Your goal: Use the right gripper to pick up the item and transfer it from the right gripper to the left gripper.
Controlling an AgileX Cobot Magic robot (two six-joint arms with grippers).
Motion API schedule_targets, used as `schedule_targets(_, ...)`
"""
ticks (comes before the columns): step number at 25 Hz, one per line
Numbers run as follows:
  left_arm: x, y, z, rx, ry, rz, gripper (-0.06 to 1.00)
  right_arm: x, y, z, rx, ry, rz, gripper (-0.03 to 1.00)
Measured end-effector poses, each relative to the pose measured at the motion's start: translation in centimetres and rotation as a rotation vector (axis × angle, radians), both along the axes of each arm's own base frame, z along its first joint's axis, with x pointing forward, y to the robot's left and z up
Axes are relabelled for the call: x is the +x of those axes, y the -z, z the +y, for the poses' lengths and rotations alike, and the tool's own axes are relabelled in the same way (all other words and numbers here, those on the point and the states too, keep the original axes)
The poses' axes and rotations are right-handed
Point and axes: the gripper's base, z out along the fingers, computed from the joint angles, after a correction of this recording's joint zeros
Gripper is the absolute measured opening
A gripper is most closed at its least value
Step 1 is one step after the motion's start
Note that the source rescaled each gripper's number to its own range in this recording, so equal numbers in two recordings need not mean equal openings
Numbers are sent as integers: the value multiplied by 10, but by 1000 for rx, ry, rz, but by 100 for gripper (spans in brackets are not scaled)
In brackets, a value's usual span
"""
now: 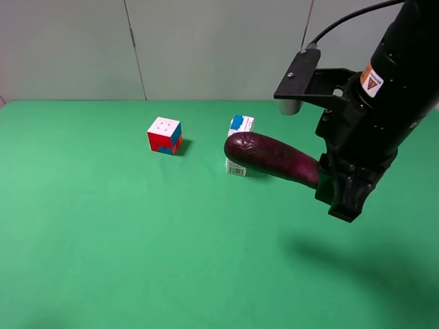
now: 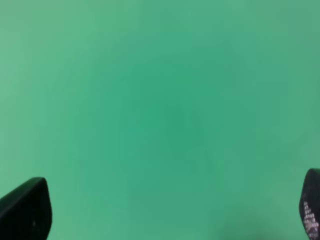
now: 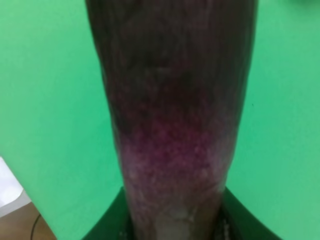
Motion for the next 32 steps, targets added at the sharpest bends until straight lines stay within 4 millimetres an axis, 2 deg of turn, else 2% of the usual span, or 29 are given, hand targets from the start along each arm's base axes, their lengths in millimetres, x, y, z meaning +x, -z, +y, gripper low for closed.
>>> schedule_targets(9, 20, -25, -19, 11, 311, 15, 98, -11, -1, 14, 23, -76, -20, 0)
schedule_targets(16, 36, -24, -40, -33, 563, 41, 98, -21, -1, 25, 39, -136, -27, 0)
schedule_targets(24, 53, -27, -58, -124, 733, -35, 98, -28, -1, 32, 55, -166, -22, 0)
schedule_targets(32, 82, -22, -74, -211, 788, -79, 98, -29, -1, 33, 69, -172, -15, 0)
